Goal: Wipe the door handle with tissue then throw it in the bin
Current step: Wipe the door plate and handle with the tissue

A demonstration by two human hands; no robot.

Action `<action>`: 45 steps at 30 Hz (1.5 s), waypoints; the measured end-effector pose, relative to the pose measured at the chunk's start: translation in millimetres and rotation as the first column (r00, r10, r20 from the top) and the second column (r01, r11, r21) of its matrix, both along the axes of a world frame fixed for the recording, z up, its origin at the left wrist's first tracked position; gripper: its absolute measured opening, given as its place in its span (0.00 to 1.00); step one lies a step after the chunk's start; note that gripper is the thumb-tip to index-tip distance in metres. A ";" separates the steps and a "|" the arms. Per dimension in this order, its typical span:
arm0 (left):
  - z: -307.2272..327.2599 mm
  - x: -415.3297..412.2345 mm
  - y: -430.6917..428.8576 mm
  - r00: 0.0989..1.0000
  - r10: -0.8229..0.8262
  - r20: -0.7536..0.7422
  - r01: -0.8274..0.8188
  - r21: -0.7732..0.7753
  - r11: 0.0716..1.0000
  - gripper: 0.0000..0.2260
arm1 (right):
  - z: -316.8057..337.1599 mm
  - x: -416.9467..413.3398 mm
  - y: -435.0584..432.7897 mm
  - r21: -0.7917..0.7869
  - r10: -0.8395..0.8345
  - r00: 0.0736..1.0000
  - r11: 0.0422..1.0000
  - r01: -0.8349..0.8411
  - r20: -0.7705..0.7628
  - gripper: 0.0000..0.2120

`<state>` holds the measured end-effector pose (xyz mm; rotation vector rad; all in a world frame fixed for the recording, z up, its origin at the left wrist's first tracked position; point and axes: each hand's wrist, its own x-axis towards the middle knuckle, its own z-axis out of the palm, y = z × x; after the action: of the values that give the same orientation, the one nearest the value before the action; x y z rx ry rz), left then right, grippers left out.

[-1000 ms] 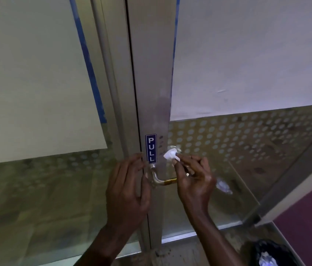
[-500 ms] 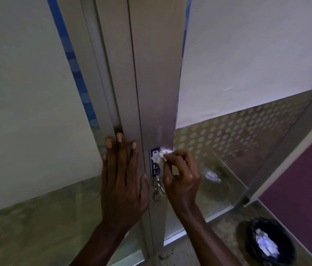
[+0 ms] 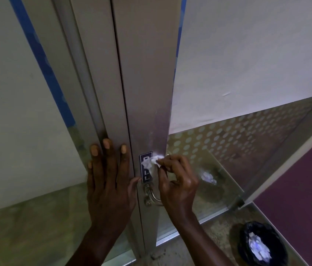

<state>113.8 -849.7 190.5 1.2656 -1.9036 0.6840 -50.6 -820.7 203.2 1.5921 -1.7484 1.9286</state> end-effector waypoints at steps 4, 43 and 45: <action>0.9 1.2 -0.6 1.000 0.011 0.022 -0.011 -0.004 1.000 0.46 | -2.6 -4.4 3.7 0.103 0.064 0.997 0.992 -0.068 0.044 0.08; 12.2 0.2 7.3 1.000 0.008 -0.013 -0.007 0.063 0.998 0.56 | -14.1 -11.9 2.5 0.221 0.087 0.995 0.972 -0.076 -0.039 0.06; 12.9 0.5 7.9 1.000 0.007 -0.009 -0.007 0.066 0.998 0.56 | -11.8 -12.8 3.5 0.240 0.089 0.996 0.968 -0.080 -0.030 0.06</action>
<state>114.3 -841.7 203.4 1.3142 -1.9291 0.6230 -63.4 -817.1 191.4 1.7954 -1.9908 1.7616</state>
